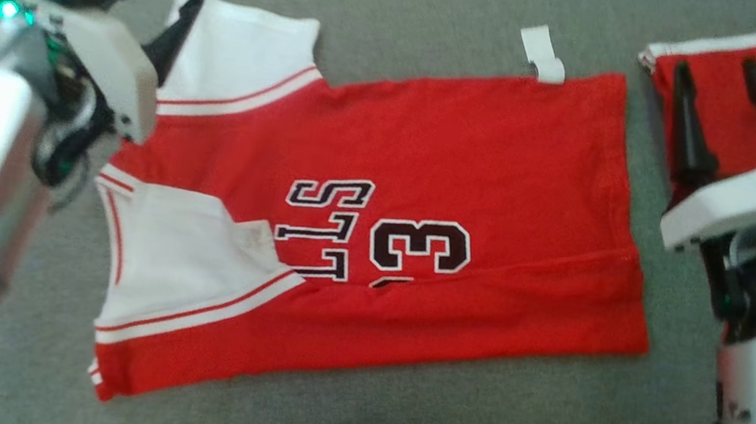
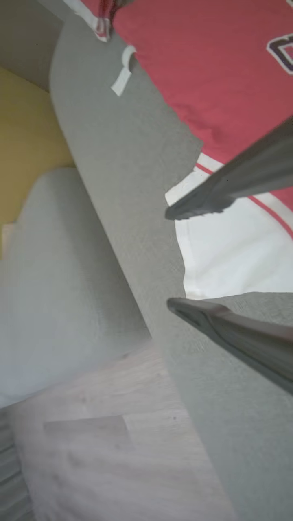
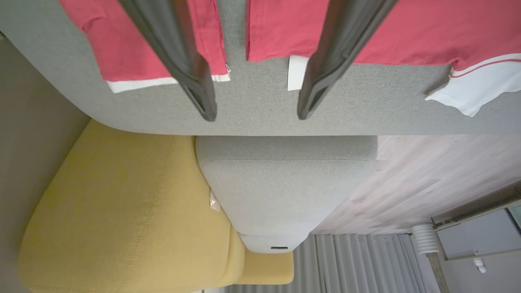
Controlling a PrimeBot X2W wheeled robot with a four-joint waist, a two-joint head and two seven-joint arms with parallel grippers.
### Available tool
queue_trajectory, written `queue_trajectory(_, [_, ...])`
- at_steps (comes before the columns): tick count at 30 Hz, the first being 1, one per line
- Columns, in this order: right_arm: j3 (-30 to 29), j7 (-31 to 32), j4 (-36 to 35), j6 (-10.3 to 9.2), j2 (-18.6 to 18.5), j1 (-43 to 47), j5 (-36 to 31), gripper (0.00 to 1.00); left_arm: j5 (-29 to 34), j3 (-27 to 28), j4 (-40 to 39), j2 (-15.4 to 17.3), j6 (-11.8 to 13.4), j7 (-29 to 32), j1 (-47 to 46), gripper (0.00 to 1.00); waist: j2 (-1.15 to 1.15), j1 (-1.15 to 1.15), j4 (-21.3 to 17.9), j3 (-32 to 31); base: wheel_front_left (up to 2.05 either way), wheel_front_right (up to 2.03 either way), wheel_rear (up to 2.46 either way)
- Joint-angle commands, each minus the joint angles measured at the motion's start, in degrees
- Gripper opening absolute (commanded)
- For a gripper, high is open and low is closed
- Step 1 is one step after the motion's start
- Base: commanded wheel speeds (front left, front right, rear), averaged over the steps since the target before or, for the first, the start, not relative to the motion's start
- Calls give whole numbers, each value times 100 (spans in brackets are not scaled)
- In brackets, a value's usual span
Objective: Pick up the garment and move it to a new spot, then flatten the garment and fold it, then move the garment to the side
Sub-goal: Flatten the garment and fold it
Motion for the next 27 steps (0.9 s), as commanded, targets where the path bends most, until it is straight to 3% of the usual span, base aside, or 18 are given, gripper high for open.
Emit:
queue_trajectory(1, [186, -69, -138, -5, -74, -292, 51, 100, -204, -126, 20, 503, 10, 235, -452, 100, 0, -2, -270, 358, 0, 0, 0])
queue_trajectory(10, [610, -223, 58, -5, -49, -798, 140, 100, -893, -1037, 877, 1202, 9, 548, -1464, 100, 0, -2, -573, 895, 0, 0, 0])
queue_trajectory(19, [865, -342, 182, -5, -59, -1028, 218, 100, -1408, -1796, 1451, 1368, 8, 608, -2024, 100, 0, -2, -754, 1181, 0, 0, 0])
queue_trajectory(26, [886, -349, 236, -5, -128, -1104, 254, 100, -1898, -2203, 1740, 1312, 8, 868, -2157, 100, 0, -2, -774, 1196, 0, 0, 0])
queue_trajectory(27, [870, -343, 252, -5, -148, -1117, 264, 100, -2026, -2259, 1724, 1297, 8, 950, -2156, 77, 0, -2, -763, 1193, 0, 0, 0])
